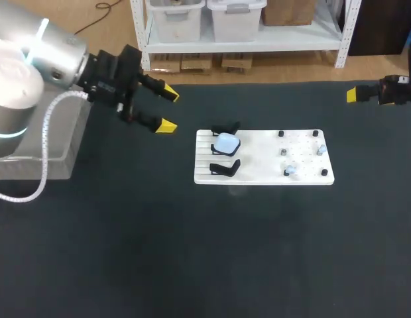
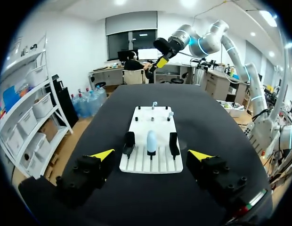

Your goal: Pick up each earbud case from the left stands, insert the matching earbuds, close the lid, and place the case in the box.

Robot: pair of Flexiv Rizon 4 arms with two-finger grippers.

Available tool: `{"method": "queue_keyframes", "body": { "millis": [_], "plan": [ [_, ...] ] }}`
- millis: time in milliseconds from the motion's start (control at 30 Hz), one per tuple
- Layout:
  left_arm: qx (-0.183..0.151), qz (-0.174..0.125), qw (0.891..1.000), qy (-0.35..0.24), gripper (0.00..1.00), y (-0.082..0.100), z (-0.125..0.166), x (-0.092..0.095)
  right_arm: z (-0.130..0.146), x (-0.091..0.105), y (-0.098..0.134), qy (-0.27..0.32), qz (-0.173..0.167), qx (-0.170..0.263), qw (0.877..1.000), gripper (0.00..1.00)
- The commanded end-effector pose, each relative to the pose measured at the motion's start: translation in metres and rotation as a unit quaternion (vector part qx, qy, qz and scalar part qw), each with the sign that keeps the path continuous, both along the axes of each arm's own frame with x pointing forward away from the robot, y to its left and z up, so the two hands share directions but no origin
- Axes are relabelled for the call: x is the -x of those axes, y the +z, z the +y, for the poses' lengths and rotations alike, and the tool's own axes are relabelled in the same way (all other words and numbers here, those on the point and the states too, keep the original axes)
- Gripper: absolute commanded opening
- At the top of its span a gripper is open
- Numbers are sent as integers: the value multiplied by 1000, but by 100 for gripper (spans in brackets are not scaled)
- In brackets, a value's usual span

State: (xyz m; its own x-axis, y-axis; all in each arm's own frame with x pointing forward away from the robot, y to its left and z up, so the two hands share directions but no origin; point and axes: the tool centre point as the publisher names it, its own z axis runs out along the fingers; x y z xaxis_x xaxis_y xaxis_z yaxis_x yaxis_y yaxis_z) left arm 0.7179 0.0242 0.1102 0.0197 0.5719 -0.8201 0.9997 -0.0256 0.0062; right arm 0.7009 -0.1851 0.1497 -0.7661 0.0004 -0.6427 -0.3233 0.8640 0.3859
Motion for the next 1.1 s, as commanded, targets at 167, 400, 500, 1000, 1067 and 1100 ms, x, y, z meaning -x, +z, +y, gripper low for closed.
{"method": "queue_keyframes", "body": {
  "millis": [167,400,500,1000,1067,1100],
  "plan": [
    [12,24,999,-32,100,-26,-14,-4,0,0,0,1,0,0,1000,100],
    [23,28,999,-31,100,-42,-31,3,0,0,0,1,0,0,1000,100],
    [23,29,999,-32,100,-49,-39,5,0,0,0,1,0,0,1000,100],
    [35,29,999,-23,100,-78,-56,-1,0,0,0,1,0,0,1000,100],
    [37,29,999,-23,100,-79,-59,-2,0,0,0,1,0,0,1000,100],
    [39,29,999,-23,100,-79,-61,-3,0,0,0,1,0,0,1000,100]
  ]
}}
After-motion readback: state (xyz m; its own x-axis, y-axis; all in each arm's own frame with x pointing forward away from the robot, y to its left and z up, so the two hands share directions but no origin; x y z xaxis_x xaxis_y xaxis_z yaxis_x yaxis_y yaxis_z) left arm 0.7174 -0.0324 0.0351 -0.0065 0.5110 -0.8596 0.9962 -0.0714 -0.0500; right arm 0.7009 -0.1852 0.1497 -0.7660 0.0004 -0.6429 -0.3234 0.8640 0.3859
